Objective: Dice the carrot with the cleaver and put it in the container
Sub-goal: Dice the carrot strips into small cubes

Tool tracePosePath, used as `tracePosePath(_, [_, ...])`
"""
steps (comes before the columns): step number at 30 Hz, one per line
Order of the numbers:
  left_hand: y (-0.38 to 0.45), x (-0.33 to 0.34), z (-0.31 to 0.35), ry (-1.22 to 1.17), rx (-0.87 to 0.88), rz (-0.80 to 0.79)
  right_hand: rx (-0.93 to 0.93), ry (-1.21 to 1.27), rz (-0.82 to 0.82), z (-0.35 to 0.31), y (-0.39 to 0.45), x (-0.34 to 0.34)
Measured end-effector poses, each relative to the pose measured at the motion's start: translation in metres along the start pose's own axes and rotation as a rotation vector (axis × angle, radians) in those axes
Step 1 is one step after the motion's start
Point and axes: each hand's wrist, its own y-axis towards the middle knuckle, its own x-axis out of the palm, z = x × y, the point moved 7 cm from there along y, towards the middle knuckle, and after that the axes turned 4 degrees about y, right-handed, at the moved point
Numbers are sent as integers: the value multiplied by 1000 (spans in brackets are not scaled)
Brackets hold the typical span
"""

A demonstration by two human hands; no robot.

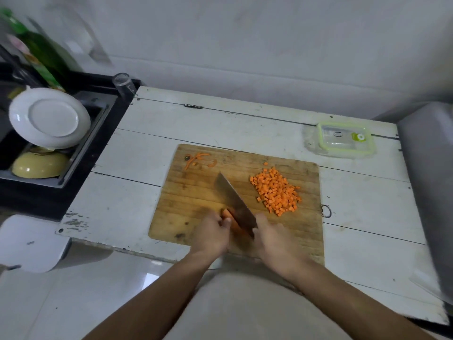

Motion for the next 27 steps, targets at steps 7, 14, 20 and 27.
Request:
tracePosePath(7, [-15,2,30,577,454,140,135,215,182,40,-3,-30])
tracePosePath(14, [-6,-17,19,590,515,246,194,303,131,48,-9,-25])
tracePosePath(20, [30,-82,5,722,470,322,202,314,123,52,-8,-21])
tracePosePath(27, [-5,-7,68,1106,988,-109,230,297,126,59,-18,-24])
